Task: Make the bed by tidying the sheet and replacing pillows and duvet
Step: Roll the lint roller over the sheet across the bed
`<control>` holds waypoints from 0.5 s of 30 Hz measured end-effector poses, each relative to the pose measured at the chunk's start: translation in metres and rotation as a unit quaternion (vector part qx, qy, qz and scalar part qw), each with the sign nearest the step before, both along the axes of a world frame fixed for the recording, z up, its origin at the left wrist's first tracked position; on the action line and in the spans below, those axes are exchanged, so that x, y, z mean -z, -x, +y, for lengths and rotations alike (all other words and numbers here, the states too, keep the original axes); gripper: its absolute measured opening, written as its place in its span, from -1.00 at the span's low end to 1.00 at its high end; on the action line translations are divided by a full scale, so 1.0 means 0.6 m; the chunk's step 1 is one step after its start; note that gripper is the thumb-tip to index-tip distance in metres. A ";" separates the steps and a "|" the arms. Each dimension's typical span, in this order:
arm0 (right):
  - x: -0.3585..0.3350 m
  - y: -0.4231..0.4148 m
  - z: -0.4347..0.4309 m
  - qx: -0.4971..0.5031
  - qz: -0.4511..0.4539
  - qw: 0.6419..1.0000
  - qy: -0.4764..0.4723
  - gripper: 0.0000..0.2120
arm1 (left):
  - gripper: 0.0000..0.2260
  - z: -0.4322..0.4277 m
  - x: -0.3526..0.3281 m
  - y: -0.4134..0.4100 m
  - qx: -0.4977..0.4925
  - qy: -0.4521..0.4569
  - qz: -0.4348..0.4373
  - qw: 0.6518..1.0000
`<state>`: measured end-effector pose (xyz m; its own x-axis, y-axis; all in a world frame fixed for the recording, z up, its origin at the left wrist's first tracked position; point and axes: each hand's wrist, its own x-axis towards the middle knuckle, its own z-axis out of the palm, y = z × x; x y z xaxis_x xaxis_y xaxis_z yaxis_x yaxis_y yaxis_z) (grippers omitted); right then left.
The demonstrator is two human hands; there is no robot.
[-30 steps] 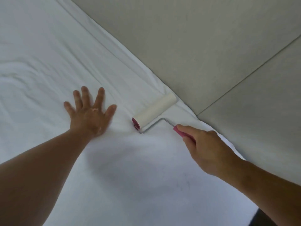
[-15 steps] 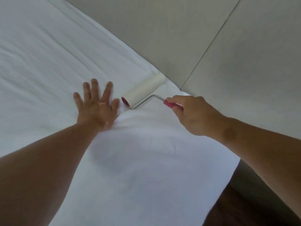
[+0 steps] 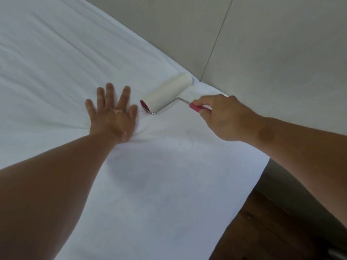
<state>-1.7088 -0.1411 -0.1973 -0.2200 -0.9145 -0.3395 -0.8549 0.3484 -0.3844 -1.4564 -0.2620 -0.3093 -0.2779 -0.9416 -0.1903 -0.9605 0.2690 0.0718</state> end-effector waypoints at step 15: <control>-0.027 0.051 0.209 0.036 0.000 0.998 -0.060 -0.64 | -0.31 0.013 0.003 0.007 0.002 -0.006 -0.020 1.000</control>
